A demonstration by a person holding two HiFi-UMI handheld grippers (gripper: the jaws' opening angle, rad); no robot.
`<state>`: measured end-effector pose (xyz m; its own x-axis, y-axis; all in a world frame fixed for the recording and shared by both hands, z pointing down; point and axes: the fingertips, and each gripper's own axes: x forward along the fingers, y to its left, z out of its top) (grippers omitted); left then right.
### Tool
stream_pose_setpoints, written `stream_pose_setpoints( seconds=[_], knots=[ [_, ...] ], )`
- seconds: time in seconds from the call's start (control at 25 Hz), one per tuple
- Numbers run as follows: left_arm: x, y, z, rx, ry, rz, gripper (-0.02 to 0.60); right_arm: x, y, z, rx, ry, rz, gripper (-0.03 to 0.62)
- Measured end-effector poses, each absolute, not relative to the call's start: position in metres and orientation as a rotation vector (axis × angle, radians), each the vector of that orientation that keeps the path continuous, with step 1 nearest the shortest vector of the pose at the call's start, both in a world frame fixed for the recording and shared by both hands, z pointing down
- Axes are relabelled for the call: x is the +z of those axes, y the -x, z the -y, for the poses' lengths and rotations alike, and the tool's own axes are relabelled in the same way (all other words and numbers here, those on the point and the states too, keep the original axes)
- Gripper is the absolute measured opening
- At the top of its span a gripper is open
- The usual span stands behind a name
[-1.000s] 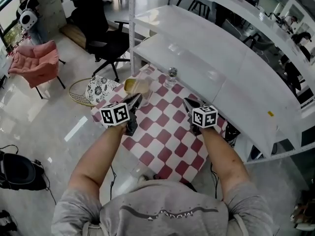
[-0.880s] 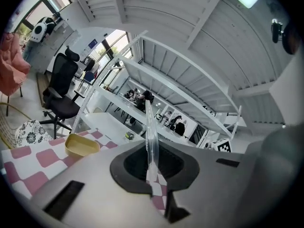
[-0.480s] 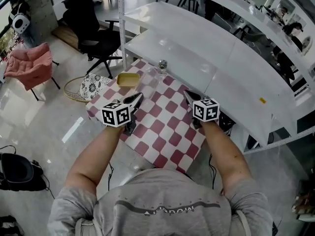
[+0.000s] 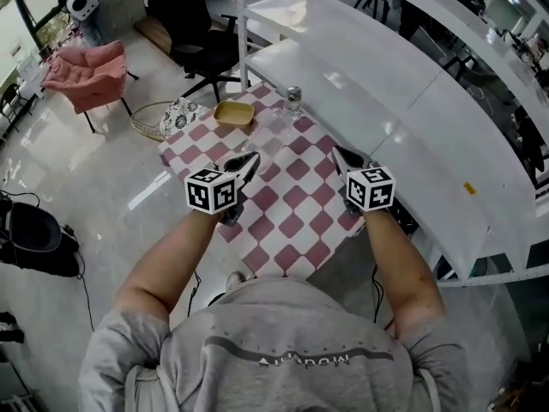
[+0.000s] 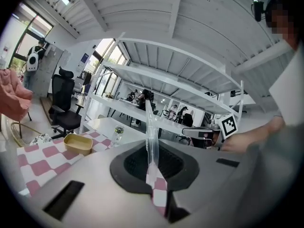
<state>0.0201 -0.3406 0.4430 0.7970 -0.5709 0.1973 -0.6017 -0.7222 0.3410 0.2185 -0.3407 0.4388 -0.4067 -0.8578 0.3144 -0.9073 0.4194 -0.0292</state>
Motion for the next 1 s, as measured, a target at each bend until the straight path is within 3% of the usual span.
stream_pose_setpoints(
  seconds=[0.48, 1.0],
  knots=[
    [0.450, -0.050, 0.267, 0.165, -2.610, 1.068, 0.025, 0.441, -0.239, 0.289, 0.205, -1.344, 2.520, 0.025],
    [0.513, -0.046, 0.236, 0.390, -2.755, 0.838, 0.025, 0.475, -0.212, 0.258, 0.309, -1.409, 2.488, 0.025]
  ],
)
